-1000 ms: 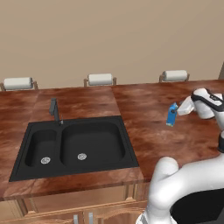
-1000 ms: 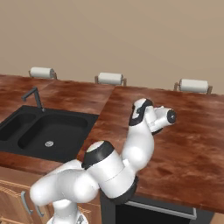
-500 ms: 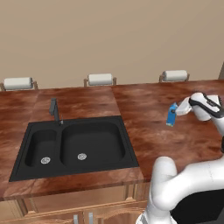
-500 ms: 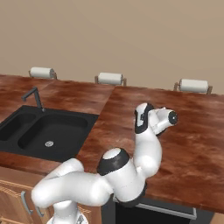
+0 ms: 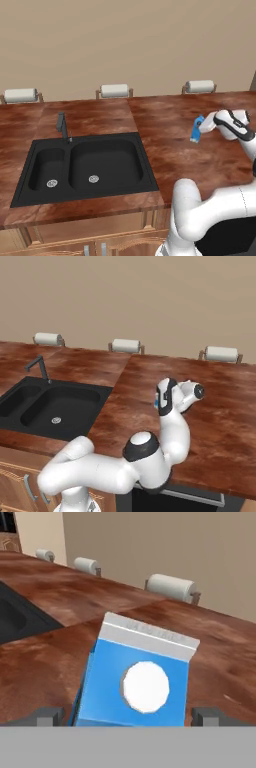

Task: Gather the eggs and milk located in the vicinity of the sink area and place them right next to the bowl.

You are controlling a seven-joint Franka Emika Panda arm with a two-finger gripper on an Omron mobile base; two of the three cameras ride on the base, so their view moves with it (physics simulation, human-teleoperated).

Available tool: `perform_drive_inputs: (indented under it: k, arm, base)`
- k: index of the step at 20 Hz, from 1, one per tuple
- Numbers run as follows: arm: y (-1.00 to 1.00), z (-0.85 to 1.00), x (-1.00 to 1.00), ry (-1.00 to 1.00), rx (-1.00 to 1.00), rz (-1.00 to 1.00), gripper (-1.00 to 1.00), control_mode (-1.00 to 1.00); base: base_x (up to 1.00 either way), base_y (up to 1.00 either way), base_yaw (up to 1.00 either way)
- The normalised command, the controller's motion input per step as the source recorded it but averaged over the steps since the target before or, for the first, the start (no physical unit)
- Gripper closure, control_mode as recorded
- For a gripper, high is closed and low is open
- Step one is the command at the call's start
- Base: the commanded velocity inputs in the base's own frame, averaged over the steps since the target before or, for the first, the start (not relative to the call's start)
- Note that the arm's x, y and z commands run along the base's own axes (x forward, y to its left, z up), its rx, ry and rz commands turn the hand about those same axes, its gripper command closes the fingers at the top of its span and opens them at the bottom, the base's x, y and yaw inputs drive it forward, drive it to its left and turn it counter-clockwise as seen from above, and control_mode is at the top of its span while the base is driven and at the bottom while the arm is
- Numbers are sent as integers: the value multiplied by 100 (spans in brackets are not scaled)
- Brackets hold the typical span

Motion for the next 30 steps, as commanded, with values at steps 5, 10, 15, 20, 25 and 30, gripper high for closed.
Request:
perform_drive_inputs:
  k: [5, 10, 15, 20, 25, 30]
  arm:
    - [0, -41, 0, 1, 0, 0, 100, -100]
    - [17, -24, -7, 3, 0, 0, 100, -100]
    - [27, 11, -29, -5, 0, 2, 100, -100]
    - [1, 65, -85, -19, 0, 3, 100, -100]
    - [20, 79, -100, -24, -3, 0, 100, -100]
    - [69, 91, -96, -18, -16, 0, 100, -100]
  base:
    - [0, 0, 0]
    - [0, 0, 0]
    - [0, 0, 0]
    - [0, 0, 0]
    - [0, 0, 0]
    - [0, 0, 0]
